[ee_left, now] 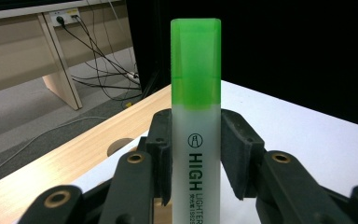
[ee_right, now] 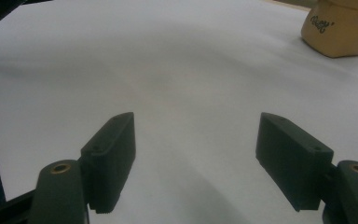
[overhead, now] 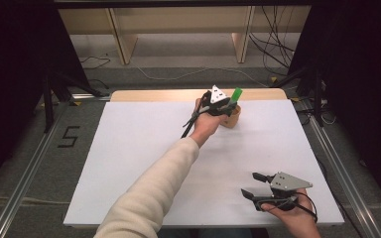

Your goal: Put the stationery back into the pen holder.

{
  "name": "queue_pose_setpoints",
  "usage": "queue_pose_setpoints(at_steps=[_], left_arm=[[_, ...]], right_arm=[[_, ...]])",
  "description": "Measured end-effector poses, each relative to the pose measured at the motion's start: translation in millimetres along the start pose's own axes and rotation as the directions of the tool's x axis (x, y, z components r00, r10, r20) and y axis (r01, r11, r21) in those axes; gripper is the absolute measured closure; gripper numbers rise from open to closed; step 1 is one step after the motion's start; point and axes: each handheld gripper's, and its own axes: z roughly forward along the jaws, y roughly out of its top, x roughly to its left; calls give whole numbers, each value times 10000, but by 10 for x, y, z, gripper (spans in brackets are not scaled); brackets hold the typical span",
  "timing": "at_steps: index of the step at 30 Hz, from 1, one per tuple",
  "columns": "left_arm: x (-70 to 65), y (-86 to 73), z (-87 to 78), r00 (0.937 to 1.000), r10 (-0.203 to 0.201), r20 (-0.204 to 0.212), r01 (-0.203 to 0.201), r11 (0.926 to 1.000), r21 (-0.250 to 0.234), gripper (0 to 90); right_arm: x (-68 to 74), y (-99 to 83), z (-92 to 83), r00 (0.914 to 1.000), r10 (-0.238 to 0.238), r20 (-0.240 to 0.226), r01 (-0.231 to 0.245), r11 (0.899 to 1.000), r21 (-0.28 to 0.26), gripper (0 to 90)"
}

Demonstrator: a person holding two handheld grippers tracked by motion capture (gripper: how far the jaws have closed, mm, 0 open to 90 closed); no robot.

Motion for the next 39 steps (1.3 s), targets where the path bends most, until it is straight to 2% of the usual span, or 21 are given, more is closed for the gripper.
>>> queue_pose_setpoints(at_steps=[14,25,39], left_arm=[[13,104,106,10000,22,-40,-22,10000,-94,664],[9,117,159,10000,-79,-30,79,9998,-164,663],[-6,166,242,10000,-15,-25,14,9998,-191,663]], right_arm=[[2,-2,-2,10000,44,-25,-44,10000,-21,292],[-4,-3,3,10000,-13,-53,13,10000,-58,292],[-6,-5,-3,10000,38,-20,-38,10000,1,292]])
